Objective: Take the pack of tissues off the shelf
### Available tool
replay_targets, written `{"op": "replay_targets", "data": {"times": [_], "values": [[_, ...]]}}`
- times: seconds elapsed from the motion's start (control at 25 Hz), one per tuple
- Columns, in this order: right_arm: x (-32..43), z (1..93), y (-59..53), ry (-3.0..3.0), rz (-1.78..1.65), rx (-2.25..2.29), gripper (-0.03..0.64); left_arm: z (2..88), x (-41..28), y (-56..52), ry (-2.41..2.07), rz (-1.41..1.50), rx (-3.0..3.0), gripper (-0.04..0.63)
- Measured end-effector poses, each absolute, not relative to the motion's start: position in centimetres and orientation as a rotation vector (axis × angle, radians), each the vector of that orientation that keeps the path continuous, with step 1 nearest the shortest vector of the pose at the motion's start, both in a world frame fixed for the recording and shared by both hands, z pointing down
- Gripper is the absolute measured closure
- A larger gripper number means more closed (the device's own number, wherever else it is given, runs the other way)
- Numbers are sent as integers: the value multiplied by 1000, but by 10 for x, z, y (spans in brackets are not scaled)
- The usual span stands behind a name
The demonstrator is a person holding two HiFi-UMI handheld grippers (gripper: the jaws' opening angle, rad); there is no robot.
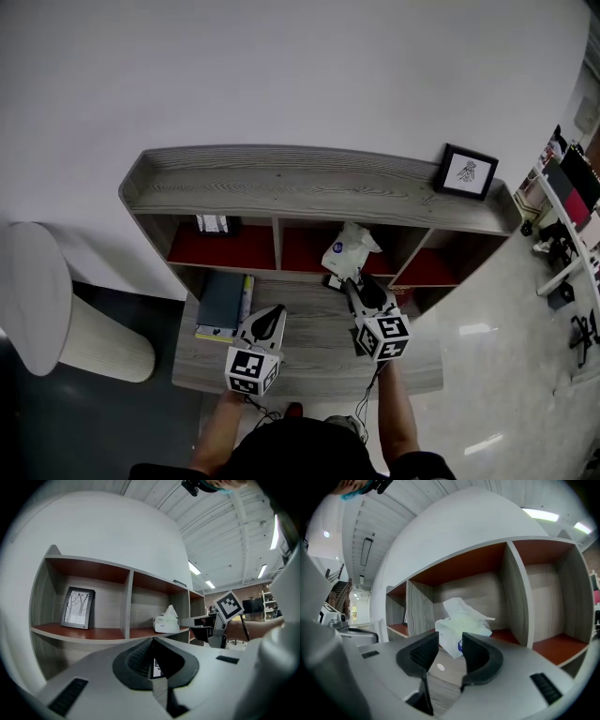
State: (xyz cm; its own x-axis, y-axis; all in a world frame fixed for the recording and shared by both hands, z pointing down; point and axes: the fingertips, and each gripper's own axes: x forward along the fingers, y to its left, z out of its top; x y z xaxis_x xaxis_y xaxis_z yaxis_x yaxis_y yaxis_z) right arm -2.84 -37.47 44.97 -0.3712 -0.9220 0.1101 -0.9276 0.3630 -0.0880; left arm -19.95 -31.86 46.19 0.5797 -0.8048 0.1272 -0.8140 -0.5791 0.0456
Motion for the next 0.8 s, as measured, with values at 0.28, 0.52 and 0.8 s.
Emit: {"op": "replay_targets", "data": {"times": [0.28,0.52,0.8], "values": [[-32,459,-390,-2524,223,1745,460,464,-216,-323,-1434,147,2671,588],[-29,462,-395,-2489,232,1781,539,464,-224,-324,-1458,151,2655,588],[-30,460,-392,-2476,213,1786,577,467,-227,-319,-1454,155,2650,588]]}}
